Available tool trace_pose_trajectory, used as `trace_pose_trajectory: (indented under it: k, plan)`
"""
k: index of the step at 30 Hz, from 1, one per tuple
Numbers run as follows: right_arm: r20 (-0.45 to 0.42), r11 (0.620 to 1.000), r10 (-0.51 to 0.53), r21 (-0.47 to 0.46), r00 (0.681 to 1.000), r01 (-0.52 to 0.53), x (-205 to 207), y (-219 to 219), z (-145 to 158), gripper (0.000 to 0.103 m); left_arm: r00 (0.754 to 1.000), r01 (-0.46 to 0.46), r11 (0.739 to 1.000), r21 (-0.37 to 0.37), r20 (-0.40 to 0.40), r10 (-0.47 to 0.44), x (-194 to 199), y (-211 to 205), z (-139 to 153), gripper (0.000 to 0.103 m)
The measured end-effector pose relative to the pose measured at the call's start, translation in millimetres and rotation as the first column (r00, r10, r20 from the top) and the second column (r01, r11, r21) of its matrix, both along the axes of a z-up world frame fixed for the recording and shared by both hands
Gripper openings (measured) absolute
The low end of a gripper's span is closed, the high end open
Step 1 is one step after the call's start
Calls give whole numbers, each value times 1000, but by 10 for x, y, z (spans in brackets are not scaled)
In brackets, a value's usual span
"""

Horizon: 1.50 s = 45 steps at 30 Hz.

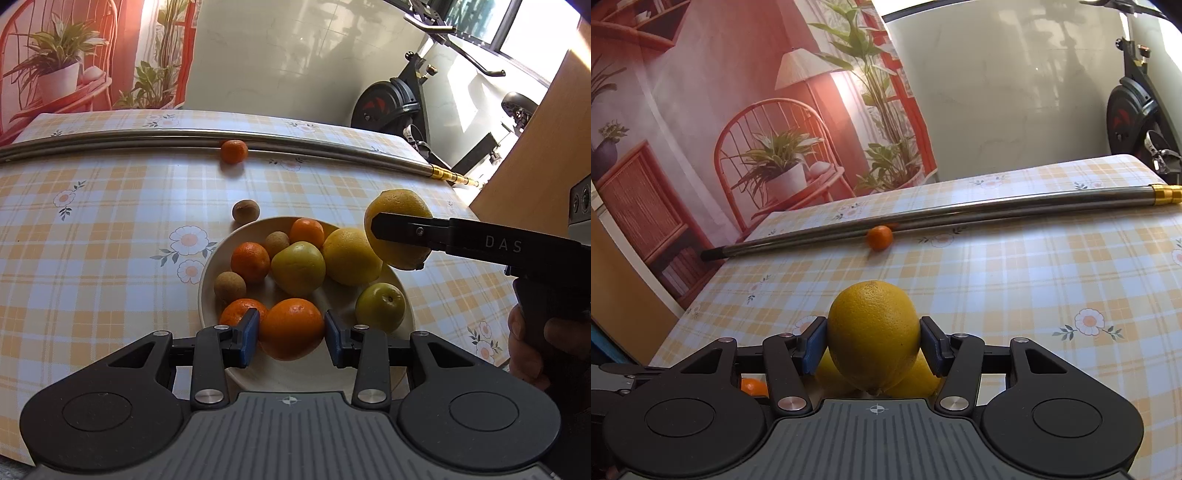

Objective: Organize fruits
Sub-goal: 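Carry the orange and lemon over the cream plate with both tools, then lower the orange and lemon into the plate and open both tools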

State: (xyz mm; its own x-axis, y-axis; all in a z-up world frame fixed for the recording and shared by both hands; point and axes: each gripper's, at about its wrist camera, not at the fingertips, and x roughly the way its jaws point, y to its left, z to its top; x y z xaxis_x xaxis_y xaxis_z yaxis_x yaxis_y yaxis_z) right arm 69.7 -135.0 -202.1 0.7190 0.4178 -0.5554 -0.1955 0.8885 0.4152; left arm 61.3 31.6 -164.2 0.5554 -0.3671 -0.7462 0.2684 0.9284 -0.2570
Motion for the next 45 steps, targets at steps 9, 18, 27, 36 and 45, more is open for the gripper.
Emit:
trace_pose_trajectory:
  k: [9, 18, 27, 36, 45]
  plan:
    - [-8, 1000, 26, -6, 1000, -26, -145, 61, 42, 49, 997, 18, 1000, -11, -69, -19, -32, -12, -107, 40]
    - [-16, 998, 56, -37, 998, -57, -200, 168, 54, 49, 997, 8, 999, 48, -83, -4, 109, -2, -305, 40]
    - [-41, 993, 107, -46, 993, -109, -160, 253, -34, 49, 1000, -8, 996, 90, -19, 9, 119, -9, -322, 40]
    - [-70, 986, 156, -55, 985, -160, -130, 346, -105, 49, 996, -71, 997, 4, 53, 71, -10, 158, -181, 42]
    - [-98, 971, 220, -71, 971, -227, -102, 460, -153, 49, 963, -233, 971, -46, 130, 237, -62, 365, -34, 42]
